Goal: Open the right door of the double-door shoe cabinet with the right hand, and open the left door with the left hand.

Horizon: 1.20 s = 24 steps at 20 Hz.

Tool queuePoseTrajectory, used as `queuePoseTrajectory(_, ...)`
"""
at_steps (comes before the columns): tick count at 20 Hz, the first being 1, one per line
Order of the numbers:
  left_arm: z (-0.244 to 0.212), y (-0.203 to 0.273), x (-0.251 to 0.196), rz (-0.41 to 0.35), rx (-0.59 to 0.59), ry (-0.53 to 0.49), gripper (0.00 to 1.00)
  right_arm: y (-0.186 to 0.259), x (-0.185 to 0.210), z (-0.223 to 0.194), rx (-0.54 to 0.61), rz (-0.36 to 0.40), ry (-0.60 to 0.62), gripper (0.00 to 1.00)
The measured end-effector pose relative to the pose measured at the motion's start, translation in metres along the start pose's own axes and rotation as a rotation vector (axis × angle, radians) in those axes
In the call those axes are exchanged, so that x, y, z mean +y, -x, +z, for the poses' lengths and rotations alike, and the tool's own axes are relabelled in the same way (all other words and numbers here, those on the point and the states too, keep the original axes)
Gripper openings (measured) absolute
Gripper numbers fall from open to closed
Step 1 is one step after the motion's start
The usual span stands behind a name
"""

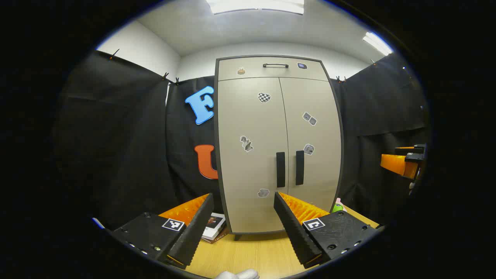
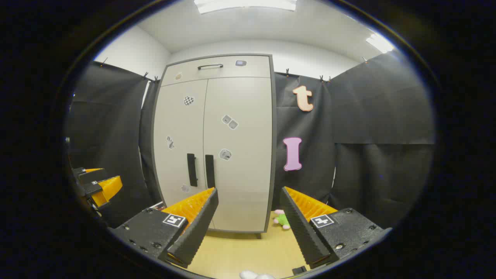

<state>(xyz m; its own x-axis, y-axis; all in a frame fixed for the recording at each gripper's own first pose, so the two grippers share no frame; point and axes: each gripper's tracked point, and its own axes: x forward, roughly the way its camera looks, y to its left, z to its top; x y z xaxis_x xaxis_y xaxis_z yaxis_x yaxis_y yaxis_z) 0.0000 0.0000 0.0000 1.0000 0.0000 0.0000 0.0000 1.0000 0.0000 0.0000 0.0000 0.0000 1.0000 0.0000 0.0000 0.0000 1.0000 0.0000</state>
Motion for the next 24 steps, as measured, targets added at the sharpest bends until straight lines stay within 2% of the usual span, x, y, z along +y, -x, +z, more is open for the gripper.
queuePoseTrajectory(4,0.003,0.003,0.001,0.006,-0.012,0.008,0.95,-0.008,-0.007,0.000,0.009,-0.007,-0.007,1.00)
queuePoseTrajectory(14,0.005,0.006,0.008,0.022,-0.018,-0.006,0.95,-0.005,0.004,-0.006,0.007,0.001,0.011,1.00)
queuePoseTrajectory(19,0.000,0.007,0.014,0.037,-0.010,-0.015,0.95,-0.025,0.012,-0.011,0.023,0.003,0.014,1.00)
queuePoseTrajectory(24,-0.005,0.013,0.023,0.059,0.003,-0.011,0.95,-0.066,0.032,-0.020,0.030,0.026,0.014,1.00)
